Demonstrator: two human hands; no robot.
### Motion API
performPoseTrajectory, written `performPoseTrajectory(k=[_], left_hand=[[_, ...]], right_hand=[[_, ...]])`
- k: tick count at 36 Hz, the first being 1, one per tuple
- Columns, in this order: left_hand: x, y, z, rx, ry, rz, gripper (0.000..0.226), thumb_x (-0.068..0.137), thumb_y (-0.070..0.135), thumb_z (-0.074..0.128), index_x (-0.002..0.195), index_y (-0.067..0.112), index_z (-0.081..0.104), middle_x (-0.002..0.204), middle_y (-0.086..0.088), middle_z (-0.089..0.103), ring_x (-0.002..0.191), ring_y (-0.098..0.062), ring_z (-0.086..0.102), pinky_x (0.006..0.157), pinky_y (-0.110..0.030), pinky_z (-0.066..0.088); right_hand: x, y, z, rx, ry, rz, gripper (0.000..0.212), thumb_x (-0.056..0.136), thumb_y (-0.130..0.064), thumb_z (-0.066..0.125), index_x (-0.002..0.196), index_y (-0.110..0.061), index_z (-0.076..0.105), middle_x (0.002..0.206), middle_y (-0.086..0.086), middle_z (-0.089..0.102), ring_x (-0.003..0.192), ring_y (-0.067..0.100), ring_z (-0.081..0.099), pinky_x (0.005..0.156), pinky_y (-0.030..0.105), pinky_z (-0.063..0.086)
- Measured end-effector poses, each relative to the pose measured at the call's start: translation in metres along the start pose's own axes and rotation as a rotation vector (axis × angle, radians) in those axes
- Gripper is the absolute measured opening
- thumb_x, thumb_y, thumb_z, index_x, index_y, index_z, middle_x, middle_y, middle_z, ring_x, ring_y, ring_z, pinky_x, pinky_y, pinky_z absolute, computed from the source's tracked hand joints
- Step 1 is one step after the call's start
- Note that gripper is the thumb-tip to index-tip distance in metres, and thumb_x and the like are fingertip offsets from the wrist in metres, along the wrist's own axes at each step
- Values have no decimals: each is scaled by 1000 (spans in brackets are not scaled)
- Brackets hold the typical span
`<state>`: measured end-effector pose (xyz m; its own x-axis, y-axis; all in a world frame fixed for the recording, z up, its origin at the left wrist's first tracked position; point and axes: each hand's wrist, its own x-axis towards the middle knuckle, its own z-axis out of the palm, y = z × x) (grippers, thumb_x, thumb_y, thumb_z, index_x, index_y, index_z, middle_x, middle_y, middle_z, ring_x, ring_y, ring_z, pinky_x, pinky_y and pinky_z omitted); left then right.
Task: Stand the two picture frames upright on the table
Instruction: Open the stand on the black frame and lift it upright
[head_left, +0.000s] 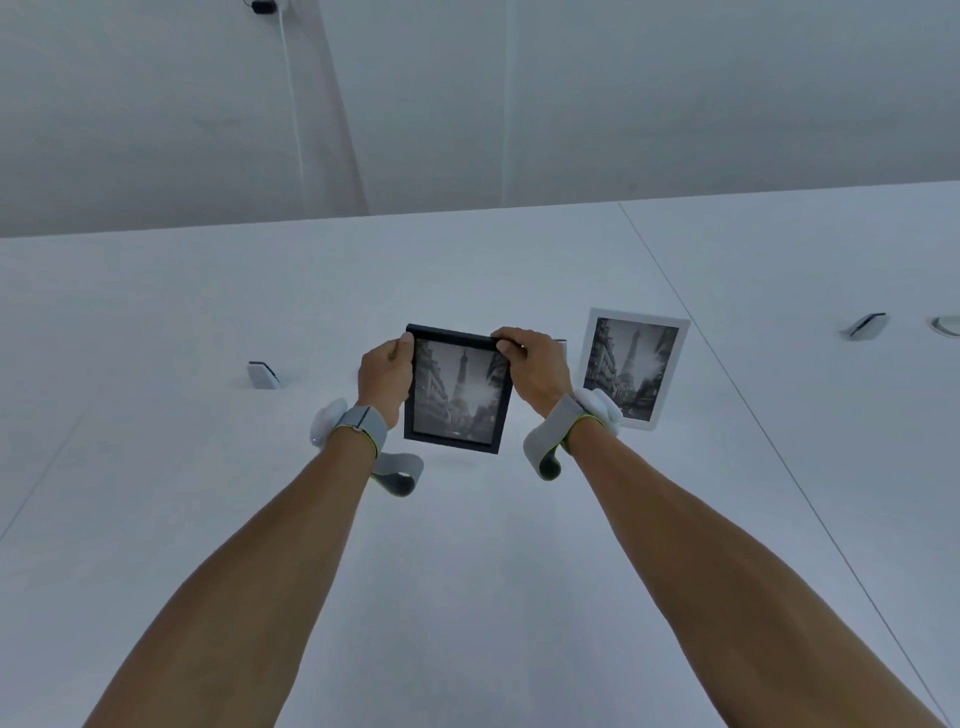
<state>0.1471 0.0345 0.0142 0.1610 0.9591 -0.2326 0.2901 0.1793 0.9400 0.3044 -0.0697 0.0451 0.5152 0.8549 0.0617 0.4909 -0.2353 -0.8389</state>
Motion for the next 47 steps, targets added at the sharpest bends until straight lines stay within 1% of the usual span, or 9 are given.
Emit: performPoseTrajectory(k=[3,5,9,11,15,19,27,34,47], left_hand=[[7,4,11,-9,41,36,43,97,42,49,67,12,43,76,-12,39,77,-23,36,71,-34,37],[12,9,19,-58,32,41,39,95,44,52,74,12,48,79,-11,40,78,-23,36,72,-34,37],[28,19,42,-127,5,9,39,88,55,54,80,17,51,84,-8,45,80,-21,40,74,-36,39],[34,21,51,-155,10,7,40,85,58,54,80,18,52,84,-8,46,81,-19,42,76,-36,40],[50,23,73,-199,15,-15,45,80,62,54,79,17,53,85,-7,49,82,-19,44,77,-37,42],[60,20,86,-205,6,-28,43,83,61,53,82,18,54,87,-7,51,83,-19,46,79,-37,43],[74,8,108,-170,-10,-81,41,87,58,52,84,17,55,88,-8,51,85,-20,47,90,-49,53],[78,0,112,-209,-22,-104,36,89,53,53,84,18,53,89,-6,48,84,-21,43,74,-37,41],[90,4,110,-220,-100,-207,29,93,47,55,93,18,52,95,-9,50,88,-23,47,87,-45,53]], right_hand=[[12,9,-5,203,99,122,28,91,-23,64,116,-10,69,111,7,72,98,19,66,92,29,51],[20,14,-10,372,191,225,35,84,-30,72,113,-11,68,101,5,73,95,19,67,90,33,54],[44,22,-17,334,277,254,35,87,-35,67,102,-4,74,99,13,76,94,28,70,90,41,55],[53,25,-19,273,301,225,38,92,-35,58,96,2,70,81,18,73,76,35,64,75,38,55],[77,37,-25,166,288,205,42,96,-31,51,64,-4,49,54,8,36,56,20,29,55,27,27],[92,48,-28,78,278,185,40,98,-29,48,62,-11,44,53,3,34,53,14,26,40,18,21],[108,78,-26,-33,265,201,42,98,-28,46,61,-10,41,46,-2,30,46,10,23,44,24,19],[110,83,-26,-48,238,186,50,98,-26,46,53,-17,27,46,-2,27,46,10,19,37,16,19],[117,81,-23,-34,236,230,55,98,-22,48,50,-18,21,46,0,21,47,11,15,39,20,12]])
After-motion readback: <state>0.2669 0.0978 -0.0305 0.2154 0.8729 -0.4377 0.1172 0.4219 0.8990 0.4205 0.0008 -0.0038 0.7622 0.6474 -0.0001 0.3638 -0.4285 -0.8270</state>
